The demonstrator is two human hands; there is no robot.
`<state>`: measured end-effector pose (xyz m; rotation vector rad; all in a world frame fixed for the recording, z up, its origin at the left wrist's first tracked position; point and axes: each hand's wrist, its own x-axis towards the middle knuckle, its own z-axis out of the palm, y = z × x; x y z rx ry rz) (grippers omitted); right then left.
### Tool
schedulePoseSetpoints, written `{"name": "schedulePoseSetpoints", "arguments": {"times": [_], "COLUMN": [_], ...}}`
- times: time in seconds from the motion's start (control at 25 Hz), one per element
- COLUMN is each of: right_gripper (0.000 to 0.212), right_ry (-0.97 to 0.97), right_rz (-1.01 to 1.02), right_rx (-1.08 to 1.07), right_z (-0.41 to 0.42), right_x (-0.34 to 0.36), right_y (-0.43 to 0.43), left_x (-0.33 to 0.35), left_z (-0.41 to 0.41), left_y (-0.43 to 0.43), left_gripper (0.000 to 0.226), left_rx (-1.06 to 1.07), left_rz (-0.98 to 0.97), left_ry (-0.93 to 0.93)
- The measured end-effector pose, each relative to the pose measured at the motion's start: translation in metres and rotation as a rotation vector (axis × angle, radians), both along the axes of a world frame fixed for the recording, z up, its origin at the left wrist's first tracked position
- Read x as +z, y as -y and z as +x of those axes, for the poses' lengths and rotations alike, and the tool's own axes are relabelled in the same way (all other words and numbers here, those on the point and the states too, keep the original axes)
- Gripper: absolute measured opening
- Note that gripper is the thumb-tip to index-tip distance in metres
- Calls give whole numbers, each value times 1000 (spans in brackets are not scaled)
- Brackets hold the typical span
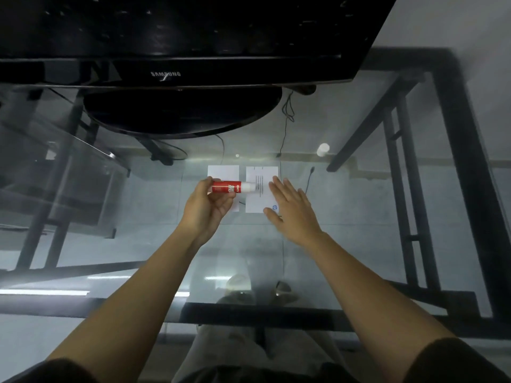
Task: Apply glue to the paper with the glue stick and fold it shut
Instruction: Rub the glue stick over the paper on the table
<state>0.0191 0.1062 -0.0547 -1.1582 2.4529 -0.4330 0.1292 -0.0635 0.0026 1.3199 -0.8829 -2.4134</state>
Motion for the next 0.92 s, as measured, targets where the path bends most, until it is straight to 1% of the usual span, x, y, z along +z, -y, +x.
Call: {"name": "schedulePoseSetpoints", "arguments": {"times": [0.04, 0.08, 0.16, 0.2, 0.24, 0.28, 0.36, 0.44, 0.64, 0.84, 0.92], "right_gripper": [62, 62, 64, 65, 66, 67, 68, 68, 70, 70, 70], "right_ry": [27, 47, 54, 51, 52, 58, 73, 72, 78, 96, 107], "right_rz": [-27, -52, -81, -87, -90, -98, -115, -114, -97, -94, -105], "right_rx": [-12, -25, -55, -71, -85, -95, -106, -117, -129, -126, -126], "right_z": [-1, -1, -1, -1, -1, -1, -1, -1, -1, -1, -1], "right_x": [-3, -5, -10, -12, -13, -14, -16, -16, -11, -8, -7], "right_y": [-1, -1, -1, 0, 1, 1, 2, 2, 4, 5, 4], "left_x": [-2, -3, -8, -8, -6, -4, 1, 6, 4, -1, -1], "left_z": [-3, -5, -10, -13, -15, -17, -17, -12, -3, -16, -27], "left_y": [0, 1, 3, 5, 7, 10, 15, 16, 13, 17, 23], "left_gripper": [12, 10, 29, 33, 31, 26, 19, 23, 22, 22, 21], "left_rx": [18, -4, -181, -297, -410, -510, -677, -810, -955, -1078, -1080], "left_rz": [-5, -66, -341, -514, -688, -862, -1153, -1320, -1453, -1427, -1427], "left_ry": [-5, -7, 65, 138, 195, 203, 119, 61, 6, 0, 2]}}
